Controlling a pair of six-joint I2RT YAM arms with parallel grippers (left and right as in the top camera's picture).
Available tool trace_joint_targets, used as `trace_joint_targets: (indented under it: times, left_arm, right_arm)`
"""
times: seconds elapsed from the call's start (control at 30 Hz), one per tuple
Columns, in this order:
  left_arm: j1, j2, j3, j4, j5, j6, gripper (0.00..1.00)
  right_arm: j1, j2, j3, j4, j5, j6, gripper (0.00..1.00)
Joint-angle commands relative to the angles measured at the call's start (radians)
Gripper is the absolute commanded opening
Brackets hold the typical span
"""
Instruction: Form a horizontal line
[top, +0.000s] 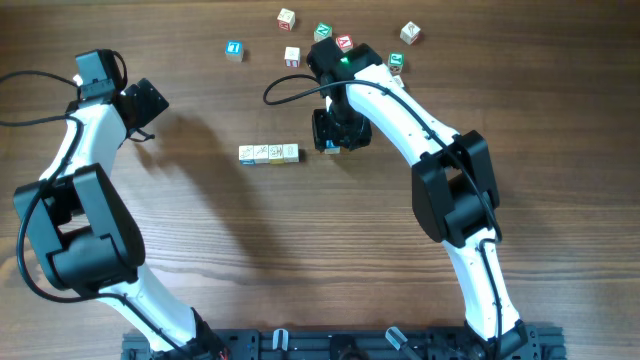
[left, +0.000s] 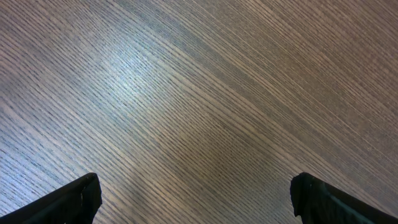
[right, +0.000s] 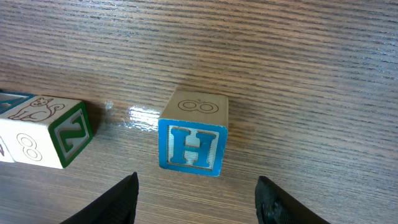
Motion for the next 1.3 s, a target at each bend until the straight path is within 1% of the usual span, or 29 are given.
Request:
trace_joint_targets:
  times: [0.0, 0.07, 0.13, 0.23, 0.33, 0.37, 0.4, 0.43, 0.47, 0.5, 0.53, 0.67, 0.73, 0.77, 0.83, 0.87, 1.03, 1.1, 1.2, 1.23, 1.27]
  left_arm:
    - [0.003, 0.007, 0.0, 0.002, -0.01, 0.005, 1.0]
    - [0.003, 0.007, 0.0, 0.002, -0.01, 0.005, 1.0]
    - [0.003, 0.007, 0.0, 0.002, -0.01, 0.005, 1.0]
    - [0.003, 0.007, 0.0, 0.002, -0.01, 0.005, 1.0]
    - [0.003, 0.007, 0.0, 0.002, -0.01, 0.005, 1.0]
    - [0.003, 0.007, 0.0, 0.002, -0.01, 0.005, 1.0]
    - [0.003, 0.007, 0.0, 0.002, -0.01, 0.005, 1.0]
    - [0.003, 0.007, 0.0, 0.002, -0.01, 0.005, 1.0]
    - [0.003, 0.007, 0.0, 0.002, -0.01, 0.005, 1.0]
    - [0.003, 0.007, 0.0, 0.002, -0.01, 0.005, 1.0]
    - [0.003, 0.007, 0.0, 0.002, -0.01, 0.005, 1.0]
    - [0.003, 0.007, 0.0, 0.002, -0.01, 0.005, 1.0]
    - [0.003, 0.007, 0.0, 0.002, -0.01, 0.005, 1.0]
    - [0.003, 0.007, 0.0, 0.002, -0.01, 0.005, 1.0]
    - [0.003, 0.007, 0.0, 0.002, -0.01, 0.005, 1.0]
    - [0.003, 0.007, 0.0, 0.002, -0.01, 0.005, 1.0]
    - [0.003, 0.007, 0.0, 0.002, -0.01, 0.005, 1.0]
    - [0.003, 0.007, 0.0, 0.002, -0.01, 0.005, 1.0]
    - [0.003, 0.007, 0.0, 0.002, -0.01, 0.005, 1.0]
    - [0.003, 0.007, 0.0, 0.002, -0.01, 0.005, 1.0]
    - [0.003, 0.007, 0.0, 0.002, -0.01, 0.005, 1.0]
  right_arm:
    - [0.001, 0.018, 0.002, -0.001, 0.017, 0.005, 0.61]
    - [0.001, 0.018, 0.002, -0.002, 0.018, 0.005, 0.62]
    - [0.001, 0.018, 0.002, 0.037, 0.035, 0.004, 0.63]
    - [0.0, 0.018, 0.002, 0.141, 0.117, 0.016, 0.63]
    - [0.0, 0.018, 0.002, 0.174, 0.184, 0.036, 0.63]
    - [0.0, 0.018, 0.002, 0.182, 0.204, 0.054, 0.67]
    - [0.001, 0.018, 0.002, 0.192, 0.196, 0.053, 0.86]
    - [0.001, 0.018, 0.002, 0.2, 0.196, 0.042, 1.0]
    - [0.0, 0.018, 0.002, 0.206, 0.198, 0.012, 1.0]
    - [0.0, 0.018, 0.002, 0.208, 0.209, 0.012, 1.0]
    - [0.0, 0.018, 0.002, 0.216, 0.216, 0.012, 0.95]
    - [0.0, 0.018, 0.002, 0.209, 0.215, 0.023, 0.57]
    - [0.0, 0.018, 0.002, 0.188, 0.215, 0.023, 0.33]
    - [0.0, 0.018, 0.002, 0.187, 0.215, 0.023, 0.31]
    - [0.0, 0.018, 0.002, 0.189, 0.214, 0.026, 0.2]
    - [0.0, 0.018, 0.002, 0.183, 0.211, 0.044, 0.12]
    - [0.0, 0.018, 0.001, 0.156, 0.105, 0.053, 0.12]
    - [0.0, 0.018, 0.001, 0.155, 0.127, 0.049, 0.12]
    - [-0.003, 0.018, 0.001, 0.207, 0.193, 0.049, 0.12]
    - [-0.006, 0.018, 0.001, 0.225, 0.193, 0.05, 0.11]
    - [-0.006, 0.018, 0.001, 0.241, 0.193, 0.053, 0.08]
